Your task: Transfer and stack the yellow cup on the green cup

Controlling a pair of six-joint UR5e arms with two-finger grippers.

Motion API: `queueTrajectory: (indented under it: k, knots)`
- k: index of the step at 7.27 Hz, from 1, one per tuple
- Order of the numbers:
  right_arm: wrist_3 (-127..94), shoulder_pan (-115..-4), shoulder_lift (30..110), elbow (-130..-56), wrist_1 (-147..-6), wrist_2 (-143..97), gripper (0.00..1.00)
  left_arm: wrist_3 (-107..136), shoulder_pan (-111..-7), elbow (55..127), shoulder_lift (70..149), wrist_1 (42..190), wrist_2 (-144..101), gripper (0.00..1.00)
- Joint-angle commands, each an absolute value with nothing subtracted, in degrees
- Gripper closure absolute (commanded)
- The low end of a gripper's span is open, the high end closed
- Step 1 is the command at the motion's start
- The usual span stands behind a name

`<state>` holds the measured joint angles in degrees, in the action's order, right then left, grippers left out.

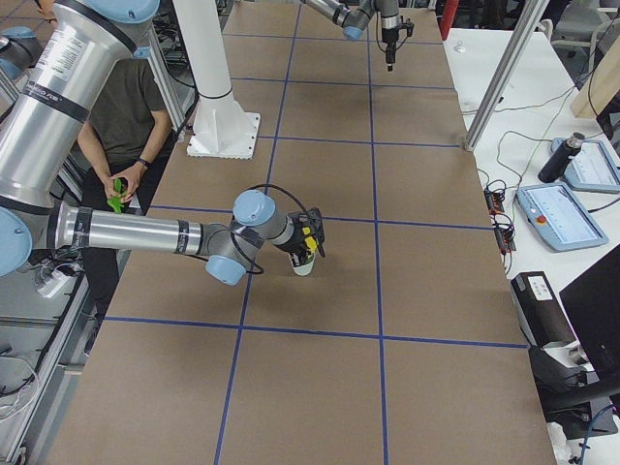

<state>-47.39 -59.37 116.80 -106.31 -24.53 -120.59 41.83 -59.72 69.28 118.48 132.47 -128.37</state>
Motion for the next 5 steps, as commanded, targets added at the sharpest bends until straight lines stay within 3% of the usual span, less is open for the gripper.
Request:
queueTrajectory:
  k: [1,5]
  knots:
    - [-47.5,-59.0,116.8,-106.1,-24.5,-120.6,1.0,43.8,-58.5,74.2,115.1,132.5,-130.4,0.01]
    - [-47.4,-59.1,117.4,-105.9,-24.1,-120.4,1.0,44.3,-58.1,75.4,115.0,132.6,-130.4,0.01]
